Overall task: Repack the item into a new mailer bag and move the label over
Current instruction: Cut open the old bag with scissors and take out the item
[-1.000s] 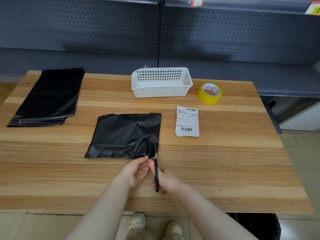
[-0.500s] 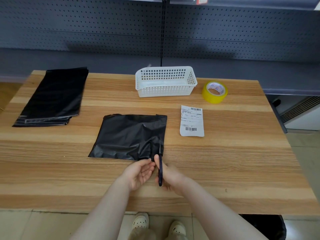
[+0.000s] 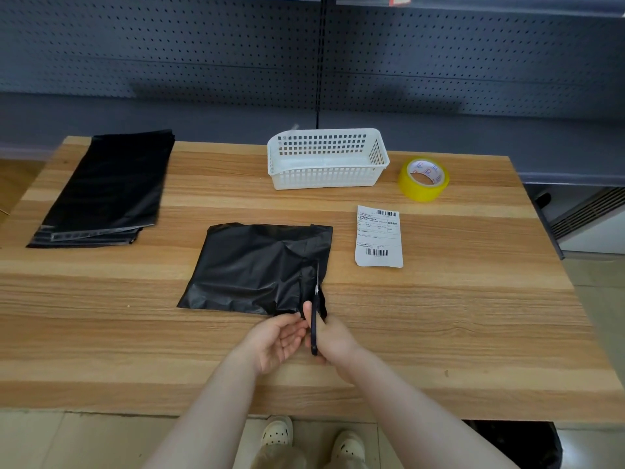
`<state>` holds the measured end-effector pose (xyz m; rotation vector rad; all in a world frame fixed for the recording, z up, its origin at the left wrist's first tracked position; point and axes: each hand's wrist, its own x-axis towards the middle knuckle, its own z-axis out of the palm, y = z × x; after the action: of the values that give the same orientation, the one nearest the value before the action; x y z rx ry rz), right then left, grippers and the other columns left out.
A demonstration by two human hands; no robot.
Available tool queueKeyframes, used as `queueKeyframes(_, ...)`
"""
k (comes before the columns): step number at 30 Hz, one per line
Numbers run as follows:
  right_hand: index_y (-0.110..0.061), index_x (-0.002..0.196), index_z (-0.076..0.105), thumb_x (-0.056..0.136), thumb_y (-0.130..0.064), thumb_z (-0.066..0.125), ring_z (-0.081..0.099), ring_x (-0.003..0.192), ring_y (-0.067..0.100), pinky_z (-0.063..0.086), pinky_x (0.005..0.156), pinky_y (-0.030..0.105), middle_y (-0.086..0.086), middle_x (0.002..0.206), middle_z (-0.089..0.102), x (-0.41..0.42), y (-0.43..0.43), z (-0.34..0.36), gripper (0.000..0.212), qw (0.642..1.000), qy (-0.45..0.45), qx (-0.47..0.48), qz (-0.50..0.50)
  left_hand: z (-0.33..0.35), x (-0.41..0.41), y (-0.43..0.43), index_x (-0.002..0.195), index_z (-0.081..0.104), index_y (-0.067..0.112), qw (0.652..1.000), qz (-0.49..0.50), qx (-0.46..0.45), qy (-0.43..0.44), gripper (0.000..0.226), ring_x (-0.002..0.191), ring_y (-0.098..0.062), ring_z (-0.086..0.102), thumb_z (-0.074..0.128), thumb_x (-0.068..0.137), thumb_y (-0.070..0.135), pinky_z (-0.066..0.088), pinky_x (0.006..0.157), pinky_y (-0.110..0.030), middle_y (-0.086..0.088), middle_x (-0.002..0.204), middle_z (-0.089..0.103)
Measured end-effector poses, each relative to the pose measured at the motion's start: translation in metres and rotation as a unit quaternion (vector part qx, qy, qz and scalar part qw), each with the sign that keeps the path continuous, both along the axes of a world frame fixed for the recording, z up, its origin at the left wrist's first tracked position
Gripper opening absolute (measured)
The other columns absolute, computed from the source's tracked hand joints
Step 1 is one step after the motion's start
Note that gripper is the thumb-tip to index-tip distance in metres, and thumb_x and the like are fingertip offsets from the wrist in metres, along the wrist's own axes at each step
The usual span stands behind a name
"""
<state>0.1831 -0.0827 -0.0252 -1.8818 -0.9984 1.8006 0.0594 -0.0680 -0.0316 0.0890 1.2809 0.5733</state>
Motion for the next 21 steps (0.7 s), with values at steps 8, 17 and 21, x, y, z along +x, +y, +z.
queueKeyframes(8,-0.012,0.096,0.06,0.087,-0.067,0.035,0.057,0.08,0.018,0.046,0.08,0.034,0.003,0.082,0.062,0.0,0.004,-0.003,0.061,0.999,-0.029,0.018,-0.007,-0.002,-0.002,0.0,0.081,0.064,0.005,1.0,0.0,0.0,-0.003,0.01,0.05,-0.008,0.065,0.06,0.087,0.012,0.052,0.046,-0.016,-0.003,0.059,0.071)
queueKeyframes(17,-0.019,0.078,0.056,0.087,-0.067,0.034,0.058,0.077,0.019,0.047,0.081,0.034,0.002,0.076,0.061,-0.001,0.011,0.0,0.054,0.999,-0.029,0.027,-0.004,-0.003,-0.007,-0.003,0.081,0.065,0.006,1.0,-0.005,0.006,-0.002,0.009,0.061,-0.01,0.065,0.061,0.086,0.011,0.053,0.054,-0.018,-0.004,0.065,0.072)
queueKeyframes(21,-0.012,0.082,0.058,0.089,-0.063,0.036,0.054,0.069,0.018,0.045,0.075,0.034,0.005,0.072,0.058,0.001,0.015,-0.003,0.056,0.998,-0.046,0.039,0.0,-0.003,-0.007,-0.001,0.079,0.066,0.006,1.0,-0.01,0.002,-0.005,0.008,0.059,-0.009,0.065,0.064,0.085,0.012,0.053,0.054,-0.018,-0.004,0.065,0.072)
